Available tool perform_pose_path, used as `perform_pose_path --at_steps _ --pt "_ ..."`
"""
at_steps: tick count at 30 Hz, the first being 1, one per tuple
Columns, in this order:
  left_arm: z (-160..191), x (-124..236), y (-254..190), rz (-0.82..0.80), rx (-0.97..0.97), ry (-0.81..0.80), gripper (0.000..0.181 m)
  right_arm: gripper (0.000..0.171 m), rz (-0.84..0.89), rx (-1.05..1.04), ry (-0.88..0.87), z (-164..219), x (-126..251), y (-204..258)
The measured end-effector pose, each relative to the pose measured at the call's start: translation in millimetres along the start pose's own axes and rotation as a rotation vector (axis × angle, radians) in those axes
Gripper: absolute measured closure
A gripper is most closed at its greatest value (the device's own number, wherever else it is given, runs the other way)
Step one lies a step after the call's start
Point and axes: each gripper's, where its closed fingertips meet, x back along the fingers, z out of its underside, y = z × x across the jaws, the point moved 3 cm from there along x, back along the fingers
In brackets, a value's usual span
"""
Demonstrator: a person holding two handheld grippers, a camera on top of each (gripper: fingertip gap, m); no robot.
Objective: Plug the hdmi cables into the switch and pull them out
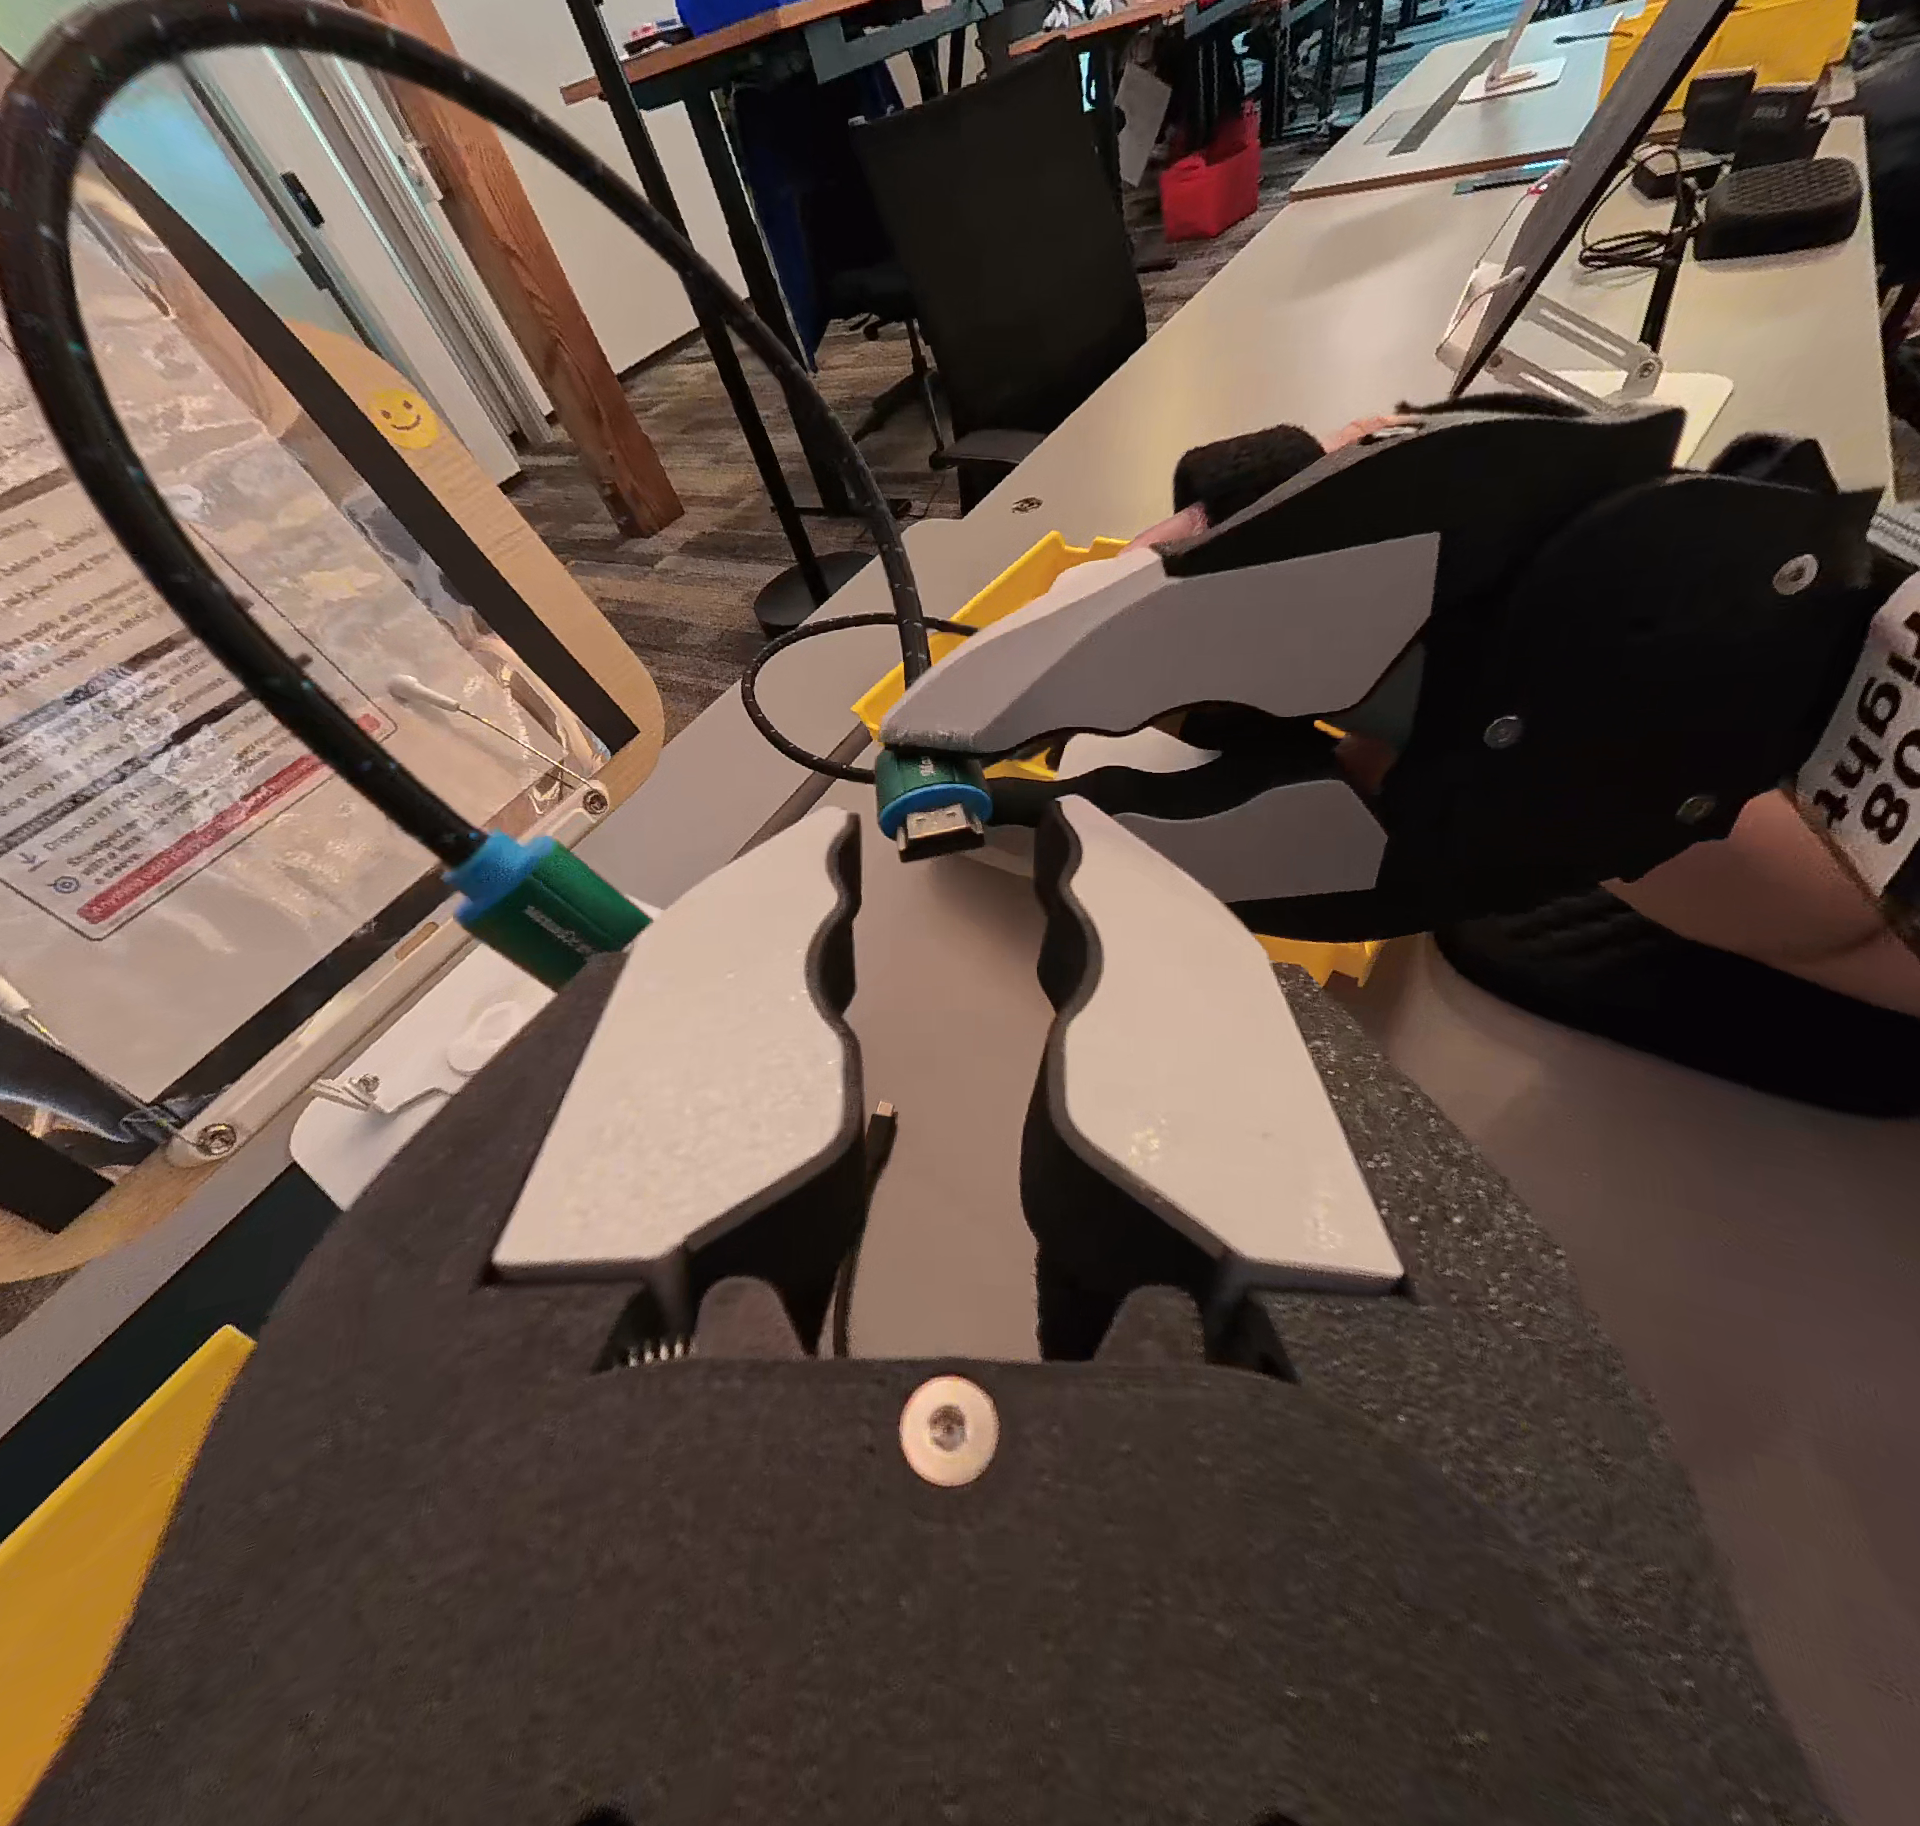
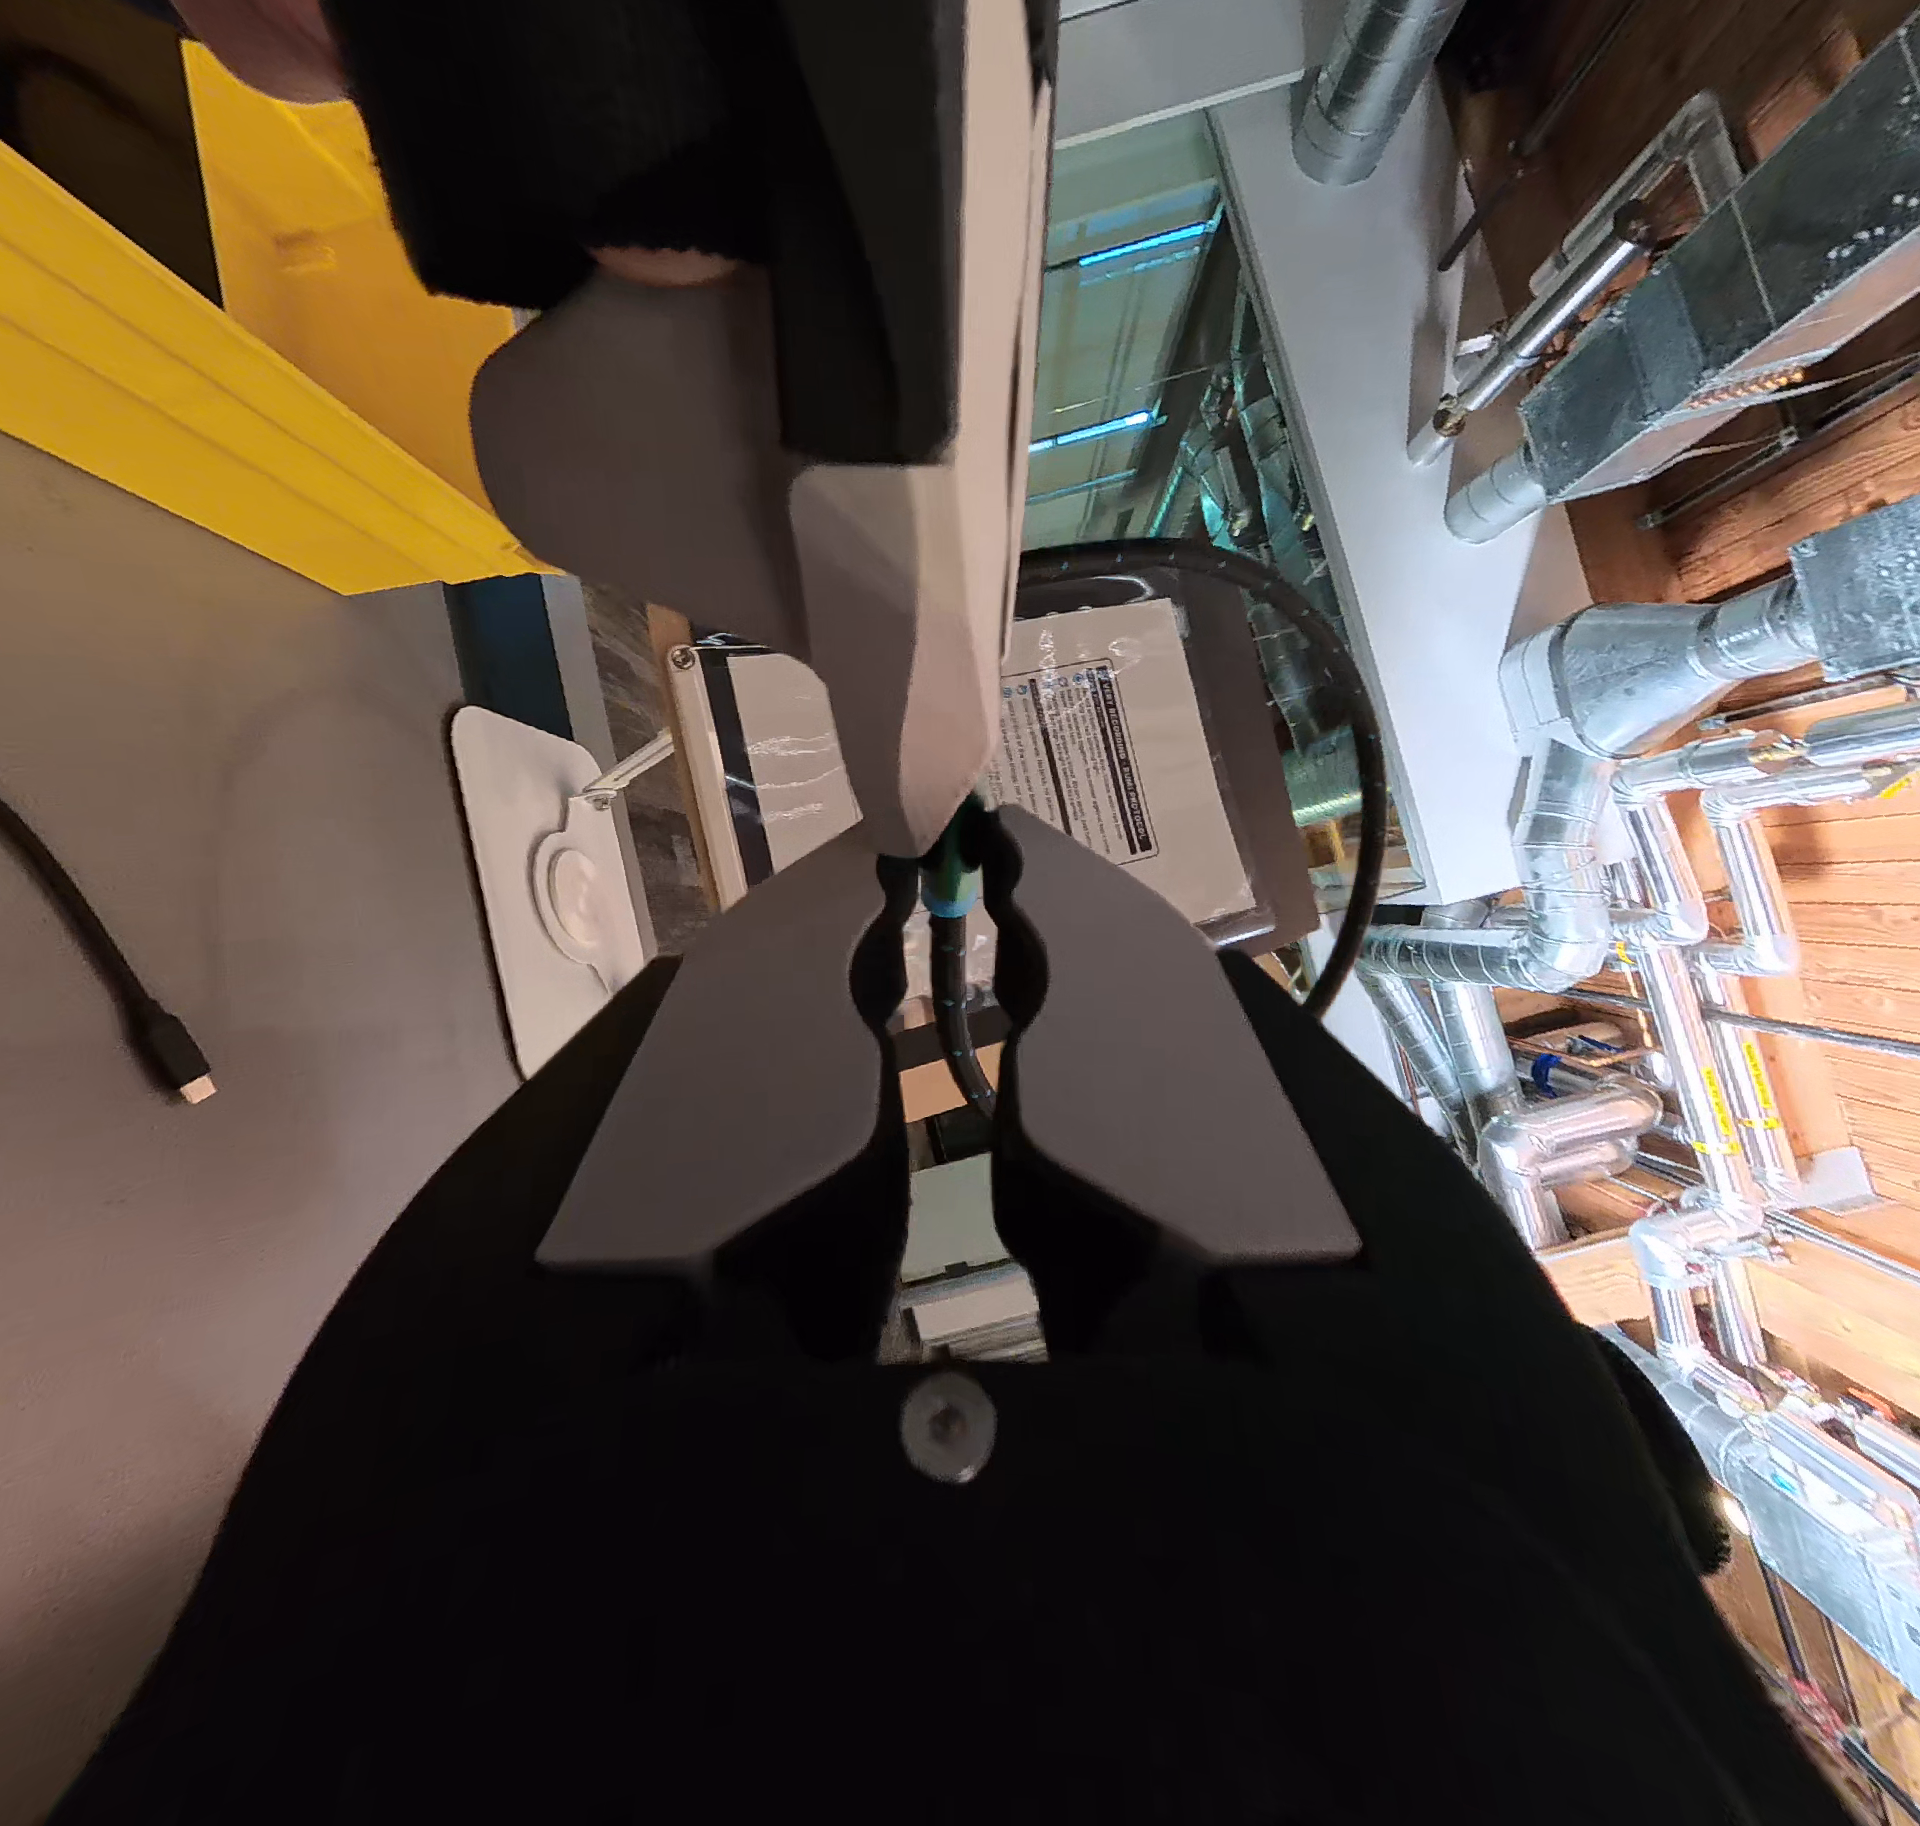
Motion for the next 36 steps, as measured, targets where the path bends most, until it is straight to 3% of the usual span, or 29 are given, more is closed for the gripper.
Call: perform_pose_path --at_steps 1,5,11,16,24,30,36 --pt "-0.5 0.4 -0.3 0.002 -0.001 -0.005 0.151 0.158 0.016 0.003 0.005 -0.4 -0.1 -0.9" --pt "-1.6 1.7 -0.9 0.009 -0.030 -0.018 0.152 0.158 0.044 0.020 0.006 -1.6 -0.1 -1.8" --pt "-4.4 6.3 0.8 0.031 -0.033 -0.039 0.138 0.158 0.035 0.003 -0.059 -7.0 5.4 -3.3" --pt "-10.1 11.0 -6.6 0.149 0.035 -0.092 0.153 0.158 0.037 0.036 -0.086 -13.6 7.0 0.8" --pt "-2.2 3.5 -1.6 0.052 -0.037 -0.038 0.157 0.158 0.068 0.055 -0.050 -15.8 3.7 3.1" --pt "-6.3 6.6 4.1 0.037 -0.032 -0.055 0.161 0.157 0.080 -0.024 -0.065 -16.5 2.2 -0.5" --pt "-9.0 24.8 31.9 -0.019 0.025 -0.104 0.167 0.158 0.016 -0.251 -0.215 -28.3 11.8 -8.2"
